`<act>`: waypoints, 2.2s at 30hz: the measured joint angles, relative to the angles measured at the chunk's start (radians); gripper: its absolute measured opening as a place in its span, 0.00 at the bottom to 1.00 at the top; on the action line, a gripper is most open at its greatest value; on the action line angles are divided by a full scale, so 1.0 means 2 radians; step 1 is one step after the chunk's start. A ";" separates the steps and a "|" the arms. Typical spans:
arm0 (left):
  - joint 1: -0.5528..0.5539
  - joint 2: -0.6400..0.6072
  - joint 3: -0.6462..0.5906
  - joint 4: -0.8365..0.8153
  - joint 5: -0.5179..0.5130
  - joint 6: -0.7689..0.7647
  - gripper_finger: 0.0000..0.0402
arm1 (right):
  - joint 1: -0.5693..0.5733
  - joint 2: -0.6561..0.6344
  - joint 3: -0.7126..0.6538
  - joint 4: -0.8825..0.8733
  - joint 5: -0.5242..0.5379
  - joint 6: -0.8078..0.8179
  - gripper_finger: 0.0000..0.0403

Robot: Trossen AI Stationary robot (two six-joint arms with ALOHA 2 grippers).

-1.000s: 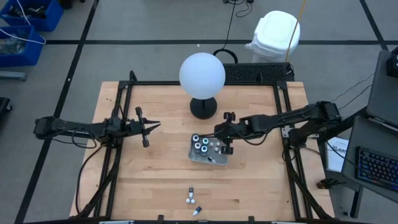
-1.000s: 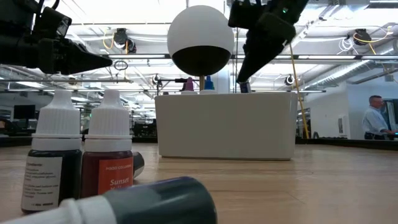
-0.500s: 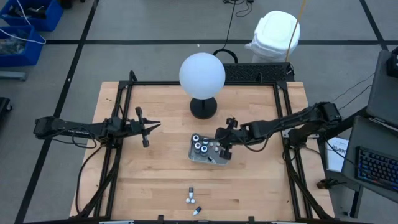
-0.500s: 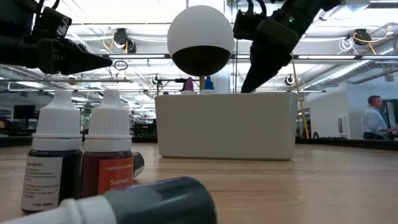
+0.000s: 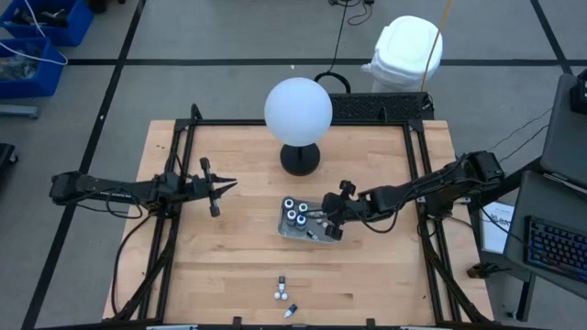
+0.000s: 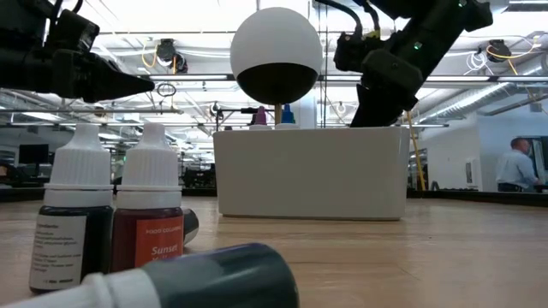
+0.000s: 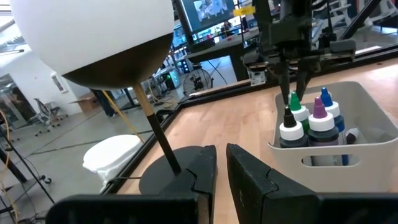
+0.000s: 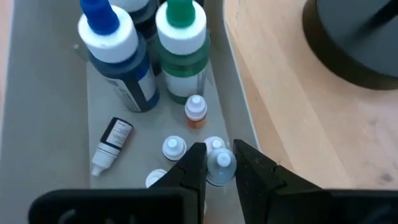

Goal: Pick & Place food coloring
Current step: Put the small blue food coloring bottle into the gray bin, then put the small green food coloring bottle into the gray bin

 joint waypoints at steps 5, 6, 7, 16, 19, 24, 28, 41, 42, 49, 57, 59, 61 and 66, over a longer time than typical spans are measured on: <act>0.000 0.000 0.000 0.001 0.000 -0.007 0.12 | 0.004 0.000 -0.009 0.013 0.004 0.004 0.12; 0.000 0.000 0.000 0.001 0.000 -0.007 0.12 | 0.006 0.000 -0.010 0.015 0.009 0.004 0.12; 0.000 0.000 0.000 0.001 0.001 -0.007 0.12 | 0.007 0.000 -0.011 0.018 0.010 0.004 0.12; 0.000 0.000 0.000 0.001 0.001 -0.010 0.12 | 0.010 0.000 -0.030 0.030 0.011 0.012 0.12; 0.000 0.000 0.000 0.001 0.001 -0.011 0.12 | 0.010 0.000 -0.035 0.034 0.012 0.013 0.13; 0.000 0.000 0.000 0.001 0.001 -0.017 0.12 | 0.010 0.000 -0.036 0.035 0.012 0.014 0.20; 0.000 0.000 0.000 0.001 0.001 -0.018 0.12 | 0.010 0.000 -0.036 0.035 0.012 0.014 0.24; 0.000 0.000 0.000 0.000 0.001 -0.023 0.12 | 0.009 -0.038 -0.034 0.034 0.016 -0.036 0.20; 0.000 0.000 0.000 0.000 0.001 -0.023 0.12 | 0.009 -0.055 -0.033 0.031 0.024 -0.048 0.19; 0.000 0.000 0.000 0.000 0.001 -0.024 0.12 | 0.039 -0.233 -0.072 0.057 0.047 -0.150 0.08; 0.000 0.000 0.000 0.000 0.001 -0.043 0.12 | 0.032 -0.433 -0.253 0.202 -0.035 -0.193 0.01; 0.000 0.000 0.000 0.000 0.001 -0.049 0.12 | 0.027 -0.475 -0.295 0.252 -0.054 -0.198 0.00; 0.000 0.000 0.000 0.000 0.001 -0.048 0.12 | 0.021 -0.509 -0.329 0.308 -0.081 -0.207 0.00; 0.000 0.000 0.000 0.003 0.001 -0.046 0.12 | 0.014 -0.566 -0.376 0.326 -0.095 -0.222 0.00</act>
